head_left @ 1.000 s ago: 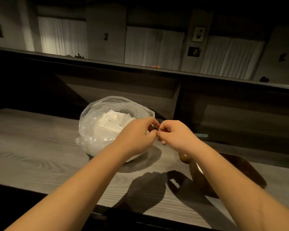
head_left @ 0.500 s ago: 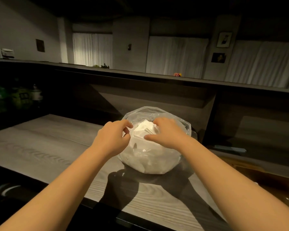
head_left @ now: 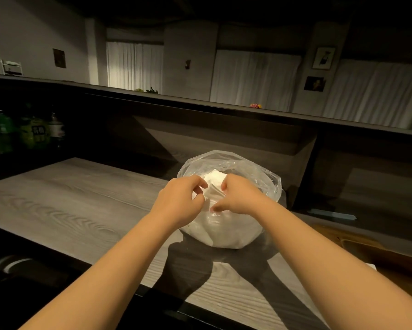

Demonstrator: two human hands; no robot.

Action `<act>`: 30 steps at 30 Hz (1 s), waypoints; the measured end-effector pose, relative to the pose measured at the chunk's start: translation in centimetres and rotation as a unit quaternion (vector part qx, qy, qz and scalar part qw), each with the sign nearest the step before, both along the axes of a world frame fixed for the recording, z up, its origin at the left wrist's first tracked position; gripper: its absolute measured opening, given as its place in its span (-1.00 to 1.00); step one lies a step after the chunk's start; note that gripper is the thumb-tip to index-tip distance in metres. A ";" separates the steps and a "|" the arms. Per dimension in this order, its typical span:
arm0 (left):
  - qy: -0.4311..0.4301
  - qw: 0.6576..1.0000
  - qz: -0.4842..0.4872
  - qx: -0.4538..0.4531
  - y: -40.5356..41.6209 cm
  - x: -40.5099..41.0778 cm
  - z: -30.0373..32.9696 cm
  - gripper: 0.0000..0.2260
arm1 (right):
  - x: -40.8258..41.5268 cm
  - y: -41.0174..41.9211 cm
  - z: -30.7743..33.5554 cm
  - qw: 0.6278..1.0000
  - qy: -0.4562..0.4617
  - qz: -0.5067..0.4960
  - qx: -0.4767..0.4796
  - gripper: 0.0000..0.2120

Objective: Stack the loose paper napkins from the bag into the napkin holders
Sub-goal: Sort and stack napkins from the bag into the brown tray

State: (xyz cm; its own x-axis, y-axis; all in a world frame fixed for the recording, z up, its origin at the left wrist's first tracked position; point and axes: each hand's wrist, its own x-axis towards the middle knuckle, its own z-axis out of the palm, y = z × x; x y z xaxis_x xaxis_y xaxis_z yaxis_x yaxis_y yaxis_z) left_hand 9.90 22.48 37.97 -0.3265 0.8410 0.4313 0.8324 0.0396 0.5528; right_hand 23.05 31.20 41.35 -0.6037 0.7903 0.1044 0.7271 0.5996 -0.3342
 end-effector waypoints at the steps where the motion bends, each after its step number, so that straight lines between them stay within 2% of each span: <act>1: -0.005 1.000 0.002 0.004 0.1 0.0 -0.1 -0.74 | -0.2 0.0 0.0 1.000 -0.021 -0.002 -0.004 -0.68; 3: -0.020 1.000 0.006 0.015 0.2 0.0 -0.4 -0.75 | -0.6 0.0 -0.1 0.999 -0.034 -0.011 -0.014 -0.62; 7: -0.054 0.996 0.015 0.068 0.5 0.1 -0.8 -0.79 | -1.0 -0.1 -0.7 0.999 0.015 -0.001 -0.036 -0.64; 9: -0.072 0.990 0.019 0.121 0.4 0.1 -0.9 -0.78 | -0.4 -0.2 -0.4 0.996 0.076 0.004 -0.038 -0.71; 11: -0.086 0.980 0.018 0.180 0.5 0.0 -0.9 -0.77 | 0.8 -0.2 0.3 0.982 0.180 -0.016 -0.062 -0.53; 12: -0.098 0.973 0.013 0.207 0.5 0.1 -0.8 -0.76 | 1.6 0.0 0.7 0.969 0.235 -0.024 -0.074 -0.49; 14: -0.139 0.959 0.000 0.246 0.6 0.7 -0.5 -0.75 | 3.6 -0.1 1.7 0.936 0.335 -0.009 -0.105 -0.56; 15: -0.169 0.951 -0.010 0.259 0.7 1.4 -0.2 -0.75 | 4.9 -0.2 2.2 0.909 0.393 0.012 -0.140 -0.60; 18: -0.261 0.924 -0.061 0.274 1.2 4.1 0.4 -0.83 | 8.4 -0.4 2.9 0.792 0.556 0.056 -0.247 -0.56; 20: -0.356 0.888 -0.114 0.268 1.7 6.4 0.7 -0.89 | 10.4 -0.4 2.5 0.733 0.613 0.057 -0.290 -0.59; 22: -0.482 0.829 -0.167 0.226 2.2 9.1 0.8 -0.84 | 12.1 -0.2 1.2 0.685 0.650 0.046 -0.325 -0.58; 23: -0.550 0.787 -0.197 0.196 2.3 10.6 0.7 -0.81 | 12.7 -0.2 0.3 0.666 0.663 0.033 -0.340 -0.54; 25: -0.679 0.678 -0.244 0.143 2.5 13.5 0.3 -0.75 | 13.4 -0.4 -1.5 0.624 0.688 0.007 -0.371 -0.48; 26: -0.717 0.636 -0.252 0.129 2.8 14.8 -0.2 -0.73 | 13.5 -0.4 -2.4 0.606 0.697 -0.001 -0.383 -0.47; 27: -0.736 0.617 -0.252 0.123 3.2 15.9 -0.9 -0.71 | 13.6 -0.5 -3.2 0.597 0.702 -0.012 -0.387 -0.46; 30: -0.771 0.585 -0.233 0.098 4.6 17.8 -2.6 -0.66 | 13.9 -0.4 -4.9 0.581 0.721 -0.049 -0.376 -0.55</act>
State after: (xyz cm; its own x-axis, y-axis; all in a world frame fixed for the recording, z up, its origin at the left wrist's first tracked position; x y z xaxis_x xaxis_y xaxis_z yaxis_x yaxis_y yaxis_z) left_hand 27.73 27.09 35.33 -0.2096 0.9773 0.0297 -0.7655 -0.1829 0.6169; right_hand 36.92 30.82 36.42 -0.2653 0.9629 0.0491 -0.6145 -0.1296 -0.7782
